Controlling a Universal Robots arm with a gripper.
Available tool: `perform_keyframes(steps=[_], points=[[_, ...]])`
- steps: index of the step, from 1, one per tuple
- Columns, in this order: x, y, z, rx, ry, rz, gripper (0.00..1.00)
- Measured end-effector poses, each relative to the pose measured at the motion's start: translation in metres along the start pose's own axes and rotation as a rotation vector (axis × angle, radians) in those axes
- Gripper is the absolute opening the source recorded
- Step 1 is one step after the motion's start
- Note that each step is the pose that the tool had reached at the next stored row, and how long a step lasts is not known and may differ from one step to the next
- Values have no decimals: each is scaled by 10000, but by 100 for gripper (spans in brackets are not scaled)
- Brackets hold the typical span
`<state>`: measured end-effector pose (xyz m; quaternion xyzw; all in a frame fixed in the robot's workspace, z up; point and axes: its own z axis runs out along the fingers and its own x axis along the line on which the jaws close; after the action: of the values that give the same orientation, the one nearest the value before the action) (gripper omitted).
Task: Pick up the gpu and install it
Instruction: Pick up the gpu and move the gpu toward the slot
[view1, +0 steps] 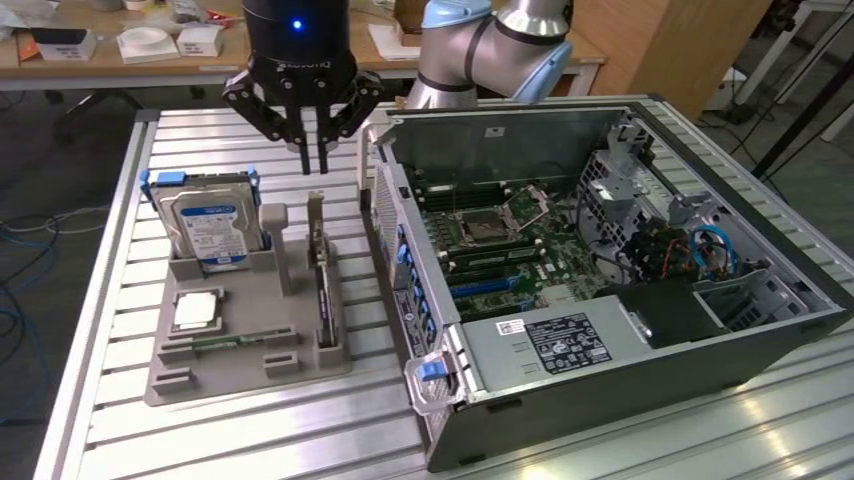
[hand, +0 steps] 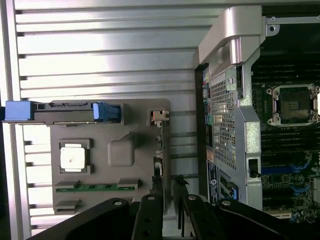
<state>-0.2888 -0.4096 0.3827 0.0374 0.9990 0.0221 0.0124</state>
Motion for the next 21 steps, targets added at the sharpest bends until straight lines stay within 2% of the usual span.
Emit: perform_keyframes(steps=[2, 3, 6, 8, 9, 21], points=[[0, 0, 0, 0, 0, 0, 29], [0, 0, 0, 0, 0, 0, 29], [0, 0, 0, 0, 0, 0, 47], [0, 0, 0, 0, 0, 0, 47], [0, 0, 0, 0, 0, 0, 53], [0, -2, 5, 7, 5, 1, 53]])
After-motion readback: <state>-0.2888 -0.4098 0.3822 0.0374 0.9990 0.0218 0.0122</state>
